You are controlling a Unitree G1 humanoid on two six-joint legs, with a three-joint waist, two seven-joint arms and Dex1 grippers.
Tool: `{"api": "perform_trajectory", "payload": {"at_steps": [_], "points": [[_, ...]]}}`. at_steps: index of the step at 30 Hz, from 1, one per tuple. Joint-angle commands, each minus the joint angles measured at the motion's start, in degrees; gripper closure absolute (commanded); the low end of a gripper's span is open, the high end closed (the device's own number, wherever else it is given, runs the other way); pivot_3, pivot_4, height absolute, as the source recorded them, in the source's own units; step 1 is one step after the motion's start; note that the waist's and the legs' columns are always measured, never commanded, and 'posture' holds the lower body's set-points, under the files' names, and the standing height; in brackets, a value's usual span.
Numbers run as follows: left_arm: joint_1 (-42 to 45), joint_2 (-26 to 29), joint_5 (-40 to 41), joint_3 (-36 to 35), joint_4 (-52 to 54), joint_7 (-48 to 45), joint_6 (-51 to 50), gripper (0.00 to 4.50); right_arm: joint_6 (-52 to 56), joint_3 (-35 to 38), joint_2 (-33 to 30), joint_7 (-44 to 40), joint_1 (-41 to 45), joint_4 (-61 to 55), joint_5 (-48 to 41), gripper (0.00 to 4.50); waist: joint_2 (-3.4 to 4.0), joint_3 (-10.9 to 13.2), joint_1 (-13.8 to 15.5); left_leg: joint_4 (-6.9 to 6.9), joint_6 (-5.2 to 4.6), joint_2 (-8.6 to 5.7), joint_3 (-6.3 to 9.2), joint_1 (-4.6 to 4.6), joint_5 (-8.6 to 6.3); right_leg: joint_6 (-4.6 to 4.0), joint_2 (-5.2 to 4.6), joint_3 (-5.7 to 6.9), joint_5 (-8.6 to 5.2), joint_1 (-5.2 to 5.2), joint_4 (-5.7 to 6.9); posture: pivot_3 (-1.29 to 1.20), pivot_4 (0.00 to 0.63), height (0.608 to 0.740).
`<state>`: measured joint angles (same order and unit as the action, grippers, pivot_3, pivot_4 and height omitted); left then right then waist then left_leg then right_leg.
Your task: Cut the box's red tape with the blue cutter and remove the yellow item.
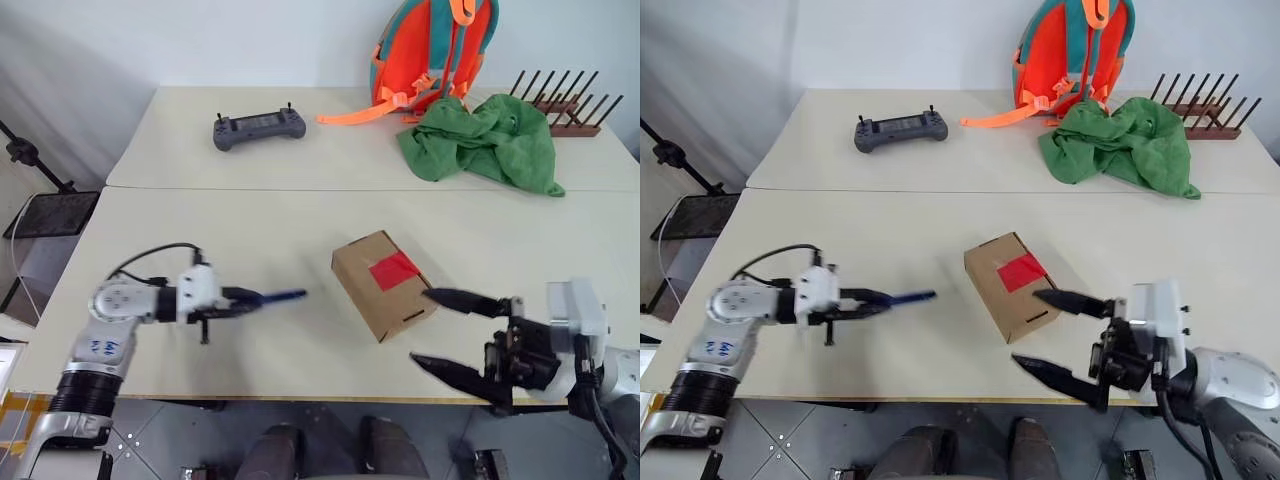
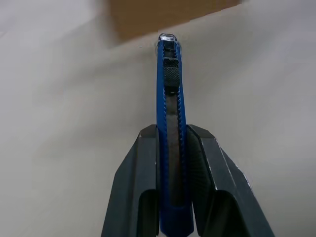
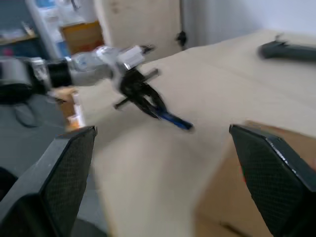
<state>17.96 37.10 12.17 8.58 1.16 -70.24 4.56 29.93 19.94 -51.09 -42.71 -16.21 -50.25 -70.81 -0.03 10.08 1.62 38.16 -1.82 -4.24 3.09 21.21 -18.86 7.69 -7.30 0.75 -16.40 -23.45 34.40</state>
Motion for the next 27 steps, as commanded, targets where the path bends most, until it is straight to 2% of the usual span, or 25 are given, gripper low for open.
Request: {"api": "perform_trajectory", "payload": {"at_steps": [1, 4, 7, 9, 10, 15, 19, 27], "points": [[-3.85, 1.07, -1.87, 4.4, 10.55, 1.12, -5.3, 4.07, 2.69, 0.59, -2.29, 5.49, -4.55, -7.29, -7.43, 0.18, -0.04, 0.01, -0.09, -0.02, -0.02, 0.0, 0.0, 0.01, -0.01, 0.01, 0.01, 0.0, 0.0, 0.01, -0.03, 0.0, 0.15, 0.74], [-5.61, 0.26, -5.41, 8.09, 14.63, 4.22, -8.33, 4.07, 3.92, 0.4, -4.46, 5.1, -8.71, -9.56, 0.88, 0.86, -0.04, 0.01, -0.29, -0.09, -0.03, 0.06, -0.01, 0.01, -0.05, 0.01, 0.15, -0.02, 0.0, -0.03, -0.01, 0.0, 0.15, 0.74], [-6.21, -1.88, -7.95, 10.84, 17.52, 8.11, -13.39, 4.07, 2.73, -3.6, -4.59, 6.7, -8.92, -9.07, 14.46, 1.84, -0.06, 0.0, 0.01, -0.01, -0.07, 0.02, -0.05, -0.01, -0.03, 0.09, 0.16, -0.03, 0.05, 0.07, -0.26, 0.0, 0.15, 0.74], [-6.27, -2.81, -9.49, 12.64, 19.03, 9.7, -15.35, 4.07, 2.75, -7.36, -4.43, 8.85, -7.77, -7.92, 22.24, 2.67, -0.08, 0.0, 0.11, 0.04, -0.12, -0.05, -0.06, -0.01, -0.01, 0.19, 0.14, -0.09, 0.11, 0.1, -0.3, 0.0, 0.15, 0.74], [-6.49, -2.88, -9.95, 13.18, 20.16, 10.24, -16.56, 4.07, 2.27, -9.2, -3.8, 9.87, -6.76, -7.57, 25.43, 2.9, -0.09, -0.01, 0.1, 0.06, -0.13, -0.08, -0.06, 0.01, 0.0, 0.2, 0.13, -0.09, 0.12, 0.08, -0.28, 0.0, 0.15, 0.74], [-6.87, -4.26, -11.72, 14.97, 23.13, 13.94, -21.39, 4.07, 5.09, -15.46, 0.69, 14.8, -2.47, -6.62, 28.59, 4.48, -0.09, -0.01, 0.04, -0.02, -0.1, -0.06, -0.05, 0.01, 0.02, 0.18, 0.13, -0.1, 0.11, 0.01, -0.28, 0.0, 0.15, 0.74], [-6.13, -5.28, -13.41, 16.17, 22.03, 16.15, -23.18, 4.07, 5.08, -22.35, 0.61, 13.63, 0.96, -4.12, 35.8, 4.48, -0.09, -0.01, 0.03, -0.01, -0.09, -0.06, -0.05, 0.05, 0.02, 0.18, 0.2, -0.06, 0.11, -0.02, -0.28, 0.0, 0.15, 0.74], [-5.15, -4.77, -14.03, 17.44, 22.5, 16.19, -23.44, 4.07, 3.35, -24.74, 0.18, 10.02, 1.97, 0.46, 43.24, 4.48, -0.09, -0.01, 0.06, 0.02, -0.11, -0.07, -0.05, 0.03, 0.01, 0.18, 0.44, -0.09, 0.11, 0.02, -0.29, 0.0, 0.15, 0.74]]}}
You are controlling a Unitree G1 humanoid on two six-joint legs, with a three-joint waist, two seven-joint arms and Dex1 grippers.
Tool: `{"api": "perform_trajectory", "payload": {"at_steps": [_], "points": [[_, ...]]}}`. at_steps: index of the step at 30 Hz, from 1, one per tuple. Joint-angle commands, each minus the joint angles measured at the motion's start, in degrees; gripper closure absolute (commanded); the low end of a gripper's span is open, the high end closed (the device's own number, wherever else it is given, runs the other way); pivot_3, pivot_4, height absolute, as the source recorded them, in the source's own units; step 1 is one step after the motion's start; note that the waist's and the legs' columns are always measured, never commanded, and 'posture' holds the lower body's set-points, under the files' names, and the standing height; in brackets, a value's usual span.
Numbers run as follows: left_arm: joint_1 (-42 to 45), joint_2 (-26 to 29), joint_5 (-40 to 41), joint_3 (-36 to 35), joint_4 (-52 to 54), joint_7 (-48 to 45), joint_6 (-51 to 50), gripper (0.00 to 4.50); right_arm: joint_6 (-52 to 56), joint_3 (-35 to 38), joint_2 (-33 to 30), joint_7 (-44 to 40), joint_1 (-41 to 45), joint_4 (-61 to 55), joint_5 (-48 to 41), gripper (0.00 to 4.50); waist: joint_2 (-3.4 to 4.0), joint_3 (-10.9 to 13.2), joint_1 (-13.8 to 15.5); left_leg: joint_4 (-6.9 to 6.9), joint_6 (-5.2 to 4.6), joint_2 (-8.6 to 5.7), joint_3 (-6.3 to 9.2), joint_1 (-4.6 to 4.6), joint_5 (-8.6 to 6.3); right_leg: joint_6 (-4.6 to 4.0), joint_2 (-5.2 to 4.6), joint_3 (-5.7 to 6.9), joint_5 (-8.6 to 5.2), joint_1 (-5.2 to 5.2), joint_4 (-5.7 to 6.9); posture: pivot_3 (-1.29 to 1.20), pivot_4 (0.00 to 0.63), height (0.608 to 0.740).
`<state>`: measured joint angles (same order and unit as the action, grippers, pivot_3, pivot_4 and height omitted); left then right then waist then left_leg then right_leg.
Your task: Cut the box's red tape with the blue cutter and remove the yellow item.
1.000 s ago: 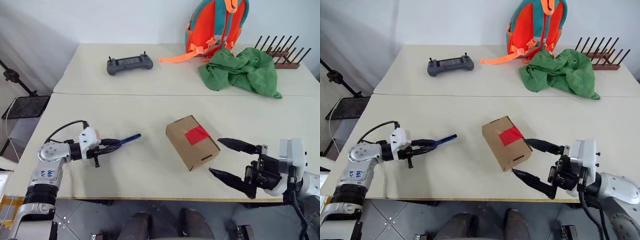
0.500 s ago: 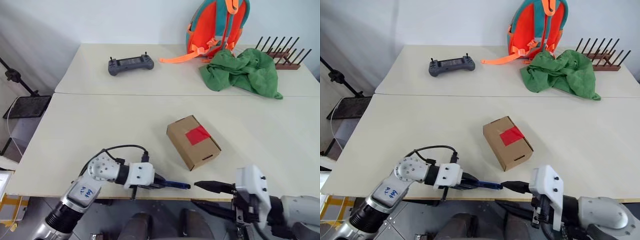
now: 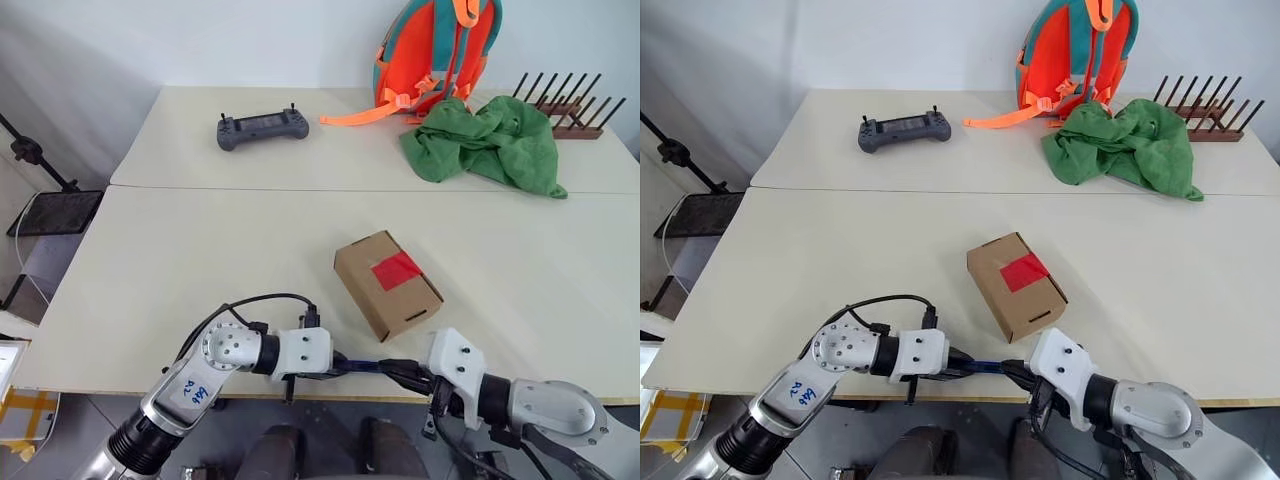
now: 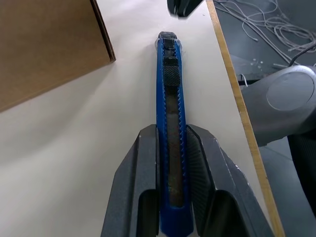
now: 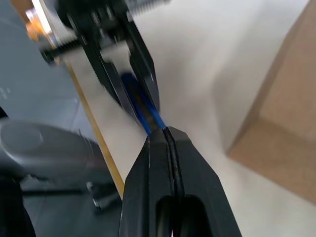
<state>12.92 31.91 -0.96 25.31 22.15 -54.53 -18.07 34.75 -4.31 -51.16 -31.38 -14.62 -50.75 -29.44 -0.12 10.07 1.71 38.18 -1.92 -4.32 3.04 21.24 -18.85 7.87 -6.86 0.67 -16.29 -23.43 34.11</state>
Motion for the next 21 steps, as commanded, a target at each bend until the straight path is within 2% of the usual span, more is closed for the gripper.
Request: {"api": "perform_trajectory", "payload": {"at_steps": [1, 12, 21], "points": [[-0.16, 0.53, -0.81, 0.74, 1.69, 0.39, -1.0, 4.07, -1.65, -0.55, 0.46, -1.7, 0.49, 1.48, 2.34, 4.48, 0.0, 0.0, -0.02, 0.0, 0.0, 0.01, 0.0, 0.0, 0.0, 0.0, 0.03, -0.01, 0.0, 0.0, -0.01, 0.0, 0.15, 0.74], [0.91, 0.98, -0.71, 0.28, 1.89, 0.38, -2.31, 4.07, -6.75, -5.87, 1.5, -6.42, 1.13, 8.31, 10.44, 4.48, 0.0, 0.0, -0.09, 0.0, 0.02, 0.05, 0.0, -0.02, -0.01, 0.0, 0.11, -0.08, 0.0, 0.0, 0.0, 0.0, 0.15, 0.74], [2.17, 0.65, -0.7, 0.96, 1.39, 0.22, -2.37, 4.07, -5.46, -8.41, 6.03, -6.99, 5.15, 9.74, 11.03, 4.48, 0.0, 0.0, -0.16, 0.01, 0.05, 0.06, 0.0, -0.04, 0.0, -0.01, 0.14, -0.13, 0.0, -0.01, 0.05, 0.0, 0.15, 0.74]]}}
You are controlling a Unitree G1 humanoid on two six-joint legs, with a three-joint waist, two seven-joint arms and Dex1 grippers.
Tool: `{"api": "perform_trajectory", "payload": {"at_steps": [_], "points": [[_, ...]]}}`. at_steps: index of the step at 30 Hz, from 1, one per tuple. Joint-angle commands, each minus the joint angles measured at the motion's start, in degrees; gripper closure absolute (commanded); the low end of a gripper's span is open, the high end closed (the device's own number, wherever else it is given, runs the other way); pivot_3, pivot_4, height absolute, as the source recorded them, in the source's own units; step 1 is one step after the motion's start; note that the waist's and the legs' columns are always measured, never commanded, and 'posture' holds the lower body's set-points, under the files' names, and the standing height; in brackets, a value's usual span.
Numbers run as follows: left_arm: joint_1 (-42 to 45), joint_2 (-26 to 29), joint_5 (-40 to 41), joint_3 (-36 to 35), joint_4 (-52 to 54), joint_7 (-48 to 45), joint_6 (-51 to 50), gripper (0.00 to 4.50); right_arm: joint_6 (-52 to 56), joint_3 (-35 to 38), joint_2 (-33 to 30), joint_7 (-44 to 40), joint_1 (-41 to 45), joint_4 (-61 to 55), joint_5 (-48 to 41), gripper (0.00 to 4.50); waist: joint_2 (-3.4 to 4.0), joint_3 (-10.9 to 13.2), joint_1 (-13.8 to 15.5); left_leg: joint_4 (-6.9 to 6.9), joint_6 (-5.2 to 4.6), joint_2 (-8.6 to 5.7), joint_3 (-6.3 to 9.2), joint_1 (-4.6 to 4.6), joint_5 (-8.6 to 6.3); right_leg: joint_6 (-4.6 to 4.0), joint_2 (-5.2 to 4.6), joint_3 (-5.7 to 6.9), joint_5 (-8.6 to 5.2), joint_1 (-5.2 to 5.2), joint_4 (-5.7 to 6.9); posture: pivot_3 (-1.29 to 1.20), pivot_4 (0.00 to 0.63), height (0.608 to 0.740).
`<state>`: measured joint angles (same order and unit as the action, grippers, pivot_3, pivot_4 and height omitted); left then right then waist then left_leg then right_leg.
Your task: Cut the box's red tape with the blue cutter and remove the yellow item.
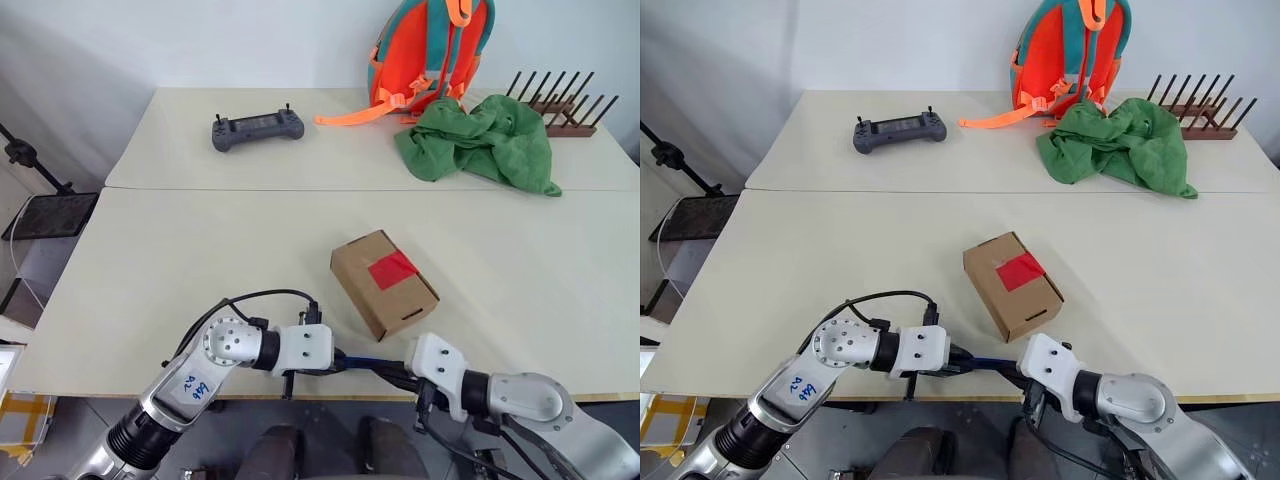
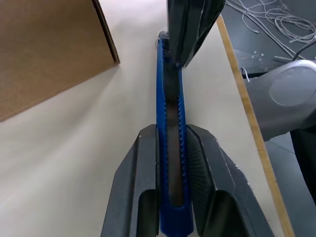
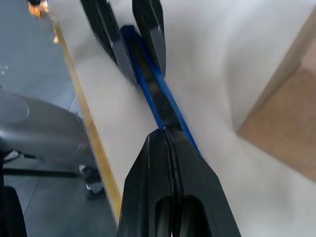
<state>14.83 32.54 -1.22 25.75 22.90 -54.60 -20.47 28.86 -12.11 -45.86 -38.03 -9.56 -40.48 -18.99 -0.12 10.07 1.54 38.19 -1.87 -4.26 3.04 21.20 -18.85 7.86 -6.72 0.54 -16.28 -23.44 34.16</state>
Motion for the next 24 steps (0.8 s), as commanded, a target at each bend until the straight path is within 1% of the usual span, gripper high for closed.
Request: {"api": "perform_trajectory", "payload": {"at_steps": [1, 6, 14, 17, 18, 20, 21, 22, 23, 24], "points": [[0.23, 0.06, -0.44, 0.55, 0.68, 0.29, 0.01, 4.07, 0.68, -0.64, 0.96, -0.42, 0.17, -0.72, 0.3, 4.48, 0.0, 0.0, 0.0, 0.0, 0.0, 0.0, 0.0, 0.0, 0.0, 0.0, 0.0, 0.0, 0.0, 0.0, 0.0, 0.0, 0.15, 0.74], [-0.22, 0.19, -0.37, 0.77, 0.92, 0.23, -0.16, 4.07, 1.72, 0.0, 0.95, -1.24, 0.77, -1.06, -0.56, 4.48, 0.0, 0.0, 0.0, 0.0, 0.0, 0.0, 0.0, 0.0, 0.0, 0.0, 0.0, 0.0, 0.0, 0.01, 0.01, 0.0, 0.15, 0.74], [0.39, -0.47, -0.61, 1.54, 0.23, 0.17, -0.09, 4.07, 3.15, -2.46, 3.2, -2.19, 4.31, 0.48, -0.45, 4.48, 0.0, 0.0, -0.01, 0.01, 0.01, 0.0, 0.0, 0.0, 0.0, 0.0, 0.01, 0.0, 0.0, 0.0, 0.02, 0.0, 0.15, 0.74], [0.96, -0.96, -0.8, 1.24, -1.39, 0.6, 0.78, 4.07, 2.72, -0.05, 2.41, -4.16, 3.71, -0.16, -2.6, 4.48, 0.0, 0.0, 0.08, 0.01, 0.01, -0.01, 0.0, 0.0, 0.0, 0.0, 0.01, 0.0, 0.0, 0.0, 0.02, 0.0, 0.15, 0.74], [0.3, -0.71, -0.46, 0.31, -1.49, 0.91, 1.81, 4.07, 3.01, 2.99, 2.22, -4.84, 2.53, -1.73, -5.29, 4.48, 0.0, 0.0, 0.13, 0.01, 0.01, -0.01, 0.0, 0.0, 0.0, 0.0, 0.0, 0.01, 0.0, 0.0, 0.02, 0.0, 0.15, 0.74], [-1.81, -0.31, 1.56, -2.76, -2.98, 1.09, 8.15, 4.07, 6.2, 11.37, 2.29, -5.47, -0.3, -5.2, -14.71, 4.48, 0.0, 0.0, 0.11, 0.01, 0.0, -0.02, 0.0, 0.02, 0.0, 0.0, 0.0, 0.0, 0.0, 0.0, 0.01, 0.0, 0.15, 0.74], [-3.17, -0.12, 3.06, -4.86, -3.58, 1.06, 12.38, 4.07, 7.47, 15.86, 2.52, -5.16, -1.92, -7.22, -20.27, 4.31, 0.01, 0.0, 0.12, -0.01, -0.01, -0.02, 0.0, 0.02, -0.01, 0.0, 0.0, -0.01, 0.0, -0.02, 0.02, 0.0, 0.15, 0.74], [-4.43, -0.29, 5.09, -7.14, -4.4, 0.75, 17.21, 4.07, 10.49, 20.35, 1.11, -4.5, -4.11, -8.93, -28.88, 4.11, 0.01, 0.0, 0.05, -0.01, 0.0, 0.01, 0.02, 0.02, -0.01, 0.0, -0.01, -0.01, 0.0, -0.03, 0.03, 0.0, 0.15, 0.74], [-5.24, -0.46, 6.42, -8.62, -5.0, 0.49, 20.46, 4.07, 12.71, 23.39, -0.09, -3.83, -5.57, -10.06, -35.01, 3.89, 0.03, 0.0, -0.01, -0.02, 0.02, 0.06, 0.01, 0.04, -0.03, -0.01, -0.01, -0.02, 0.0, -0.04, 0.02, 0.0, 0.15, 0.74], [-6.27, -0.14, 8.62, -10.65, -5.99, -1.02, 26.28, 4.07, 12.89, 27.02, -0.04, -1.57, -6.2, -11.0, -39.28, 3.62, 0.03, 0.0, 0.0, -0.03, 0.04, 0.1, 0.01, 0.03, -0.04, -0.02, -0.03, -0.03, 0.0, -0.03, 0.0, 0.0, 0.15, 0.74]]}}
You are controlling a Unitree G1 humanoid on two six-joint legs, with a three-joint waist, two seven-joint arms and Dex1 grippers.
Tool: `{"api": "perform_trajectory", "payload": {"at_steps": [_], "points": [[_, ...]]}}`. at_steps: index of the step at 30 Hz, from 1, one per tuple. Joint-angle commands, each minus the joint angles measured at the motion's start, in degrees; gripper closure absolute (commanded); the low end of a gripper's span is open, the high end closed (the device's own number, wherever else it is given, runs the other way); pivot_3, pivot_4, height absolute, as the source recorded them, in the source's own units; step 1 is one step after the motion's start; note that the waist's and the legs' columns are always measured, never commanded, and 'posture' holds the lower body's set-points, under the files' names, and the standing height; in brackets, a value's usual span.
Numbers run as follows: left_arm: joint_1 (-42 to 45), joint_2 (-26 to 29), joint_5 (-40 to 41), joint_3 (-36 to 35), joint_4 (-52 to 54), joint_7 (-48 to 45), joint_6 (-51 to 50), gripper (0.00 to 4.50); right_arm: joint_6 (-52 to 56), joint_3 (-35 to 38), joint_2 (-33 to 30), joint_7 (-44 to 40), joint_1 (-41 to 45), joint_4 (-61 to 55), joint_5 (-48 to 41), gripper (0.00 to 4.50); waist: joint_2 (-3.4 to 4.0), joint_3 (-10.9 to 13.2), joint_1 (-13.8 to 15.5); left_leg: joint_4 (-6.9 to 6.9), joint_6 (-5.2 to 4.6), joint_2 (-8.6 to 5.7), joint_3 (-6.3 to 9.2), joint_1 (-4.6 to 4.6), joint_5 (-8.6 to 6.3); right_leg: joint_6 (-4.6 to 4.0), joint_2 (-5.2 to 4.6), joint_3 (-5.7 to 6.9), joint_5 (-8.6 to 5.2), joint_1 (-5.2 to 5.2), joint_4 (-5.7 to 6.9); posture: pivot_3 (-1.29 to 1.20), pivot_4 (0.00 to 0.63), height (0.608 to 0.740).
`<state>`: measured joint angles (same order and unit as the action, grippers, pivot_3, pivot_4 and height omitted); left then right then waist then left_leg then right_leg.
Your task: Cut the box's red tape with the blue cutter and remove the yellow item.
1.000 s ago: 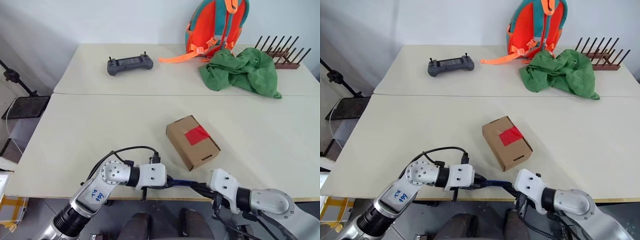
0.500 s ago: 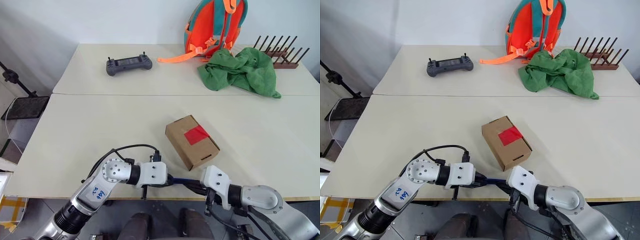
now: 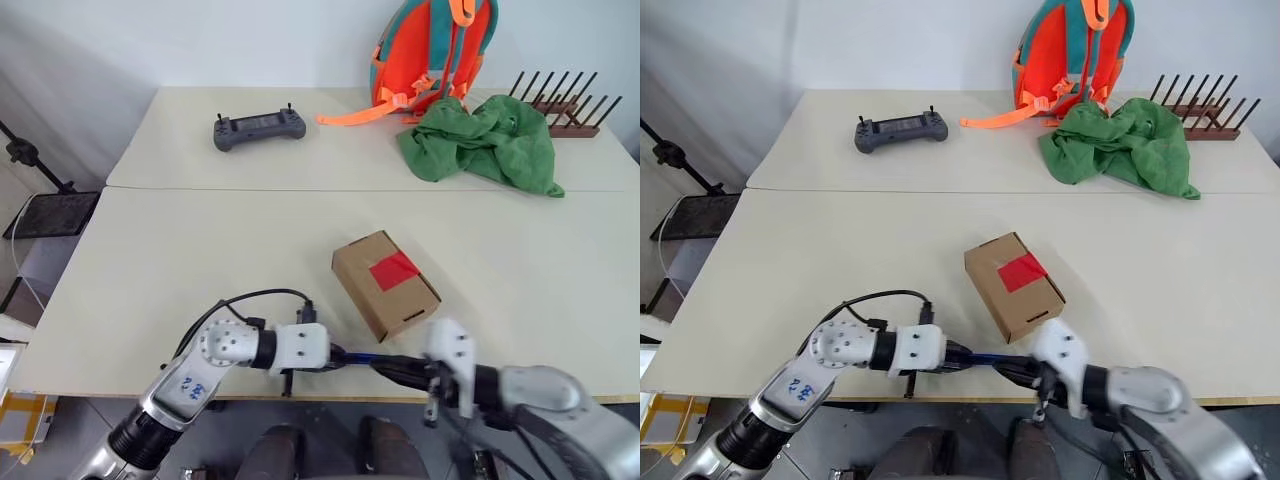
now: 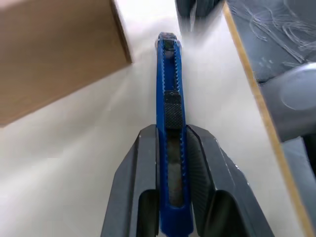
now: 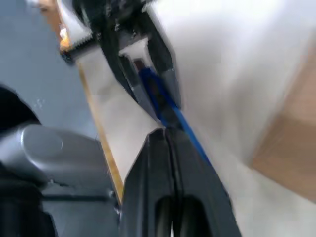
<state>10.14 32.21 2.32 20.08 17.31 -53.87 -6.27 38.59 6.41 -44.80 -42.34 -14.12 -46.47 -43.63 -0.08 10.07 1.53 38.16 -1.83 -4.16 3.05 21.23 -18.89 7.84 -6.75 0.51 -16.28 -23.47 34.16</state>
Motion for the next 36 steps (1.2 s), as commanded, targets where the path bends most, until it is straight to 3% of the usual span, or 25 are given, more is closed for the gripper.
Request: {"api": "perform_trajectory", "payload": {"at_steps": [1, 3, 5, 8, 11, 18, 28, 31, 36], "points": [[-1.71, 0.11, 6.24, -5.9, -2.03, -2.81, 16.3, 4.07, 3.27, 10.62, -1.08, 4.27, -1.38, -4.8, -16.95, 3.18, -0.03, 0.0, 0.01, 0.01, 0.02, 0.06, 0.0, -0.02, -0.01, -0.03, -0.05, 0.01, 0.0, 0.02, -0.02, 0.0, 0.15, 0.74], [-1.65, 0.82, 10.11, -9.25, -4.19, -6.07, 24.99, 4.07, 4.25, 16.37, -5.59, 11.23, -2.35, -3.48, -34.36, 2.56, 0.0, 0.01, 0.02, 0.04, 0.08, 0.18, -0.03, -0.03, -0.02, -0.18, -0.06, 0.05, 0.08, 0.07, -0.12, 0.0, 0.15, 0.74], [0.7, 0.99, 12.26, -12.1, -4.37, -6.2, 27.28, 4.07, 7.79, 21.24, -15.14, 17.01, -2.89, -1.41, -50.26, 1.94, 0.18, 0.08, 0.03, 0.05, 0.08, 0.18, -0.09, -0.03, -0.01, -0.21, -0.13, 0.05, 0.12, 0.09, -0.14, 0.0, 0.15, 0.74], [4.15, 0.08, 12.01, -11.96, -5.39, -6.17, 29.61, 4.07, 10.19, 22.31, -27.06, 26.58, -1.78, 3.13, -62.71, 0.94, 0.1, 0.05, 0.13, 0.06, -0.03, 0.23, -0.16, -0.03, 0.04, -0.32, -0.25, 0.15, 0.27, 0.14, -0.26, 0.0, 0.15, 0.74], [6.62, -1.67, 11.32, -10.69, -5.99, -5.42, 30.24, 4.07, 7.38, 18.42, -30.97, 32.4, 3.51, 7.31, -69.12, 0.01, 0.1, 0.05, 0.15, 0.06, -0.04, 0.25, -0.17, -0.03, 0.06, -0.31, -0.23, 0.18, 0.3, 0.19, -0.34, 0.0, 0.15, 0.74], [8.0, -5.08, 7.15, -8.11, -7.61, -2.43, 30.72, 4.07, 7.18, 7.08, -29.39, 35.56, 16.91, 9.95, -69.37, 0.01, 0.1, 0.05, 0.12, 0.11, -0.09, 0.32, -0.27, 0.16, 0.05, -0.24, 0.06, 0.38, 0.33, 0.05, -0.31, 0.0, 0.15, 0.74], [7.8, -8.34, 2.49, -6.37, -9.39, 2.69, 31.43, 4.07, 9.92, -1.97, -27.41, 39.16, 25.9, 11.82, -69.37, 0.01, 0.1, 0.05, 0.24, 0.18, -0.11, 0.35, -0.29, 0.19, 0.04, -0.23, 0.05, 0.46, 0.34, 0.03, -0.5, 0.0, 0.15, 0.74], [8.42, -8.73, 1.83, -5.84, -9.94, 3.14, 32.14, 4.07, 10.89, -4.11, -26.09, 40.31, 29.0, 13.07, -69.37, 0.62, 0.1, 0.05, 0.2, 0.18, -0.1, 0.38, -0.29, 0.19, 0.04, -0.23, 0.05, 0.41, 0.34, 0.03, -0.51, 0.0, 0.15, 0.74], [8.83, -9.0, 1.36, -5.42, -9.94, 4.05, 31.95, 4.07, 12.52, -6.04, -24.21, 41.32, 32.06, 14.52, -69.37, 2.3, 0.1, 0.05, 0.2, 0.17, -0.1, 0.39, -0.28, 0.21, 0.04, -0.23, 0.05, 0.37, 0.34, 0.01, -0.5, 0.0, 0.15, 0.74]]}}
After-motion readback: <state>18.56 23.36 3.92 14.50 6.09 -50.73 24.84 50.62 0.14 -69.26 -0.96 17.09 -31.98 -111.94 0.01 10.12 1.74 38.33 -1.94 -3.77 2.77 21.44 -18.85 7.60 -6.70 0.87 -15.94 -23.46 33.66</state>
